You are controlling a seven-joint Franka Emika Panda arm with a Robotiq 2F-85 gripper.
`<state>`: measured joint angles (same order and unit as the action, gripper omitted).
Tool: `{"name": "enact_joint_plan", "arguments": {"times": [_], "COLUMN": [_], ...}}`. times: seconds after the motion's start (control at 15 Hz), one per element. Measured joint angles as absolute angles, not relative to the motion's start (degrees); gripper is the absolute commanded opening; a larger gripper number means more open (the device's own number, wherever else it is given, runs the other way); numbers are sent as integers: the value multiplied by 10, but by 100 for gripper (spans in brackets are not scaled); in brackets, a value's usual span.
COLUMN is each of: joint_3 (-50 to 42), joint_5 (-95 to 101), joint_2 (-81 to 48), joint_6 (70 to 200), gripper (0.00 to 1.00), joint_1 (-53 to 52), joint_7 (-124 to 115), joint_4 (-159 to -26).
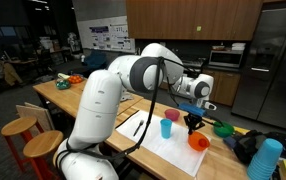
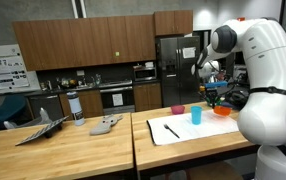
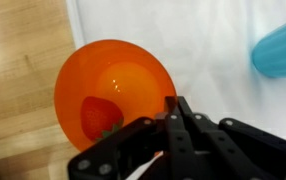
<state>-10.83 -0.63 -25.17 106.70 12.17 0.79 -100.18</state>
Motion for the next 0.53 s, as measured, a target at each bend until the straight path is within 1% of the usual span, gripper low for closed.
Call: {"name": "enact_joint_plan", "arguments": {"times": [0.07,0.2,0.27,0.53], "joint_3": [-108,-108,-107,-107], "joint_5": [-6,-6,-13,-29], "joint_2": [-250,-250,-251,-253], "joint_6": [1067,1067,1067,1069], "gripper": [1,1,4,4], "joint_1": [122,122,125,147], "joint_7": [8,8,12,37], "joint_4": [-1003,-1004,-1003,-992]}}
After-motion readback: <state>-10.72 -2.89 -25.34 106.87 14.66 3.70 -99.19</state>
